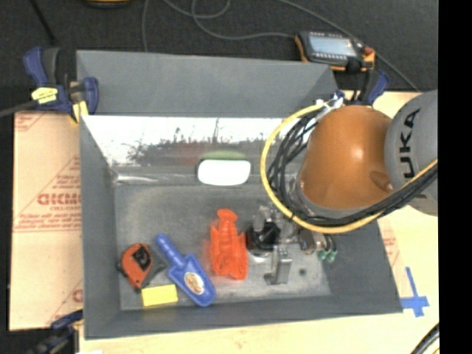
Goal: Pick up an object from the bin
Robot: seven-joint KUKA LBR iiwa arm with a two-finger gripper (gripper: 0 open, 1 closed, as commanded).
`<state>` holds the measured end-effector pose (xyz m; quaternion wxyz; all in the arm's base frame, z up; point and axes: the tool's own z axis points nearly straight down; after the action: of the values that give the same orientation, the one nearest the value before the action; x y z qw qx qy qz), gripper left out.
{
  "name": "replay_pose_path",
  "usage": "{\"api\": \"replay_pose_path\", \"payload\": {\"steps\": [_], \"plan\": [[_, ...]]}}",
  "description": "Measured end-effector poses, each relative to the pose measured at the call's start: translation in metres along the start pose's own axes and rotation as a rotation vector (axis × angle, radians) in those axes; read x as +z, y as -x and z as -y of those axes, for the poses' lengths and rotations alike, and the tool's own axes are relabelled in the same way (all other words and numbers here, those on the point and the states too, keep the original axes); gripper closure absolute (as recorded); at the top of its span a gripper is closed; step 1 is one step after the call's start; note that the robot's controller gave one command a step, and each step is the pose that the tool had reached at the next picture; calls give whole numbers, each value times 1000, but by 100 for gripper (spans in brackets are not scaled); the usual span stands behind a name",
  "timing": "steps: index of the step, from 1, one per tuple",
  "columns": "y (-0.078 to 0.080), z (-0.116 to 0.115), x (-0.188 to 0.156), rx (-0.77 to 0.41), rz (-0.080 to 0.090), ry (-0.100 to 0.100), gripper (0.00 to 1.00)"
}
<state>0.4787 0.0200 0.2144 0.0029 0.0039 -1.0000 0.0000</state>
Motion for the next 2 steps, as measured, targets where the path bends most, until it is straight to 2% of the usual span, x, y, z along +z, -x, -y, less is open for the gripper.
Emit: {"api": "replay_pose_path", "payload": {"steps": [1,2], "plan": [[2,0,-4,1,9,1,0],[46,-24,52,15,17,2,0]]}}
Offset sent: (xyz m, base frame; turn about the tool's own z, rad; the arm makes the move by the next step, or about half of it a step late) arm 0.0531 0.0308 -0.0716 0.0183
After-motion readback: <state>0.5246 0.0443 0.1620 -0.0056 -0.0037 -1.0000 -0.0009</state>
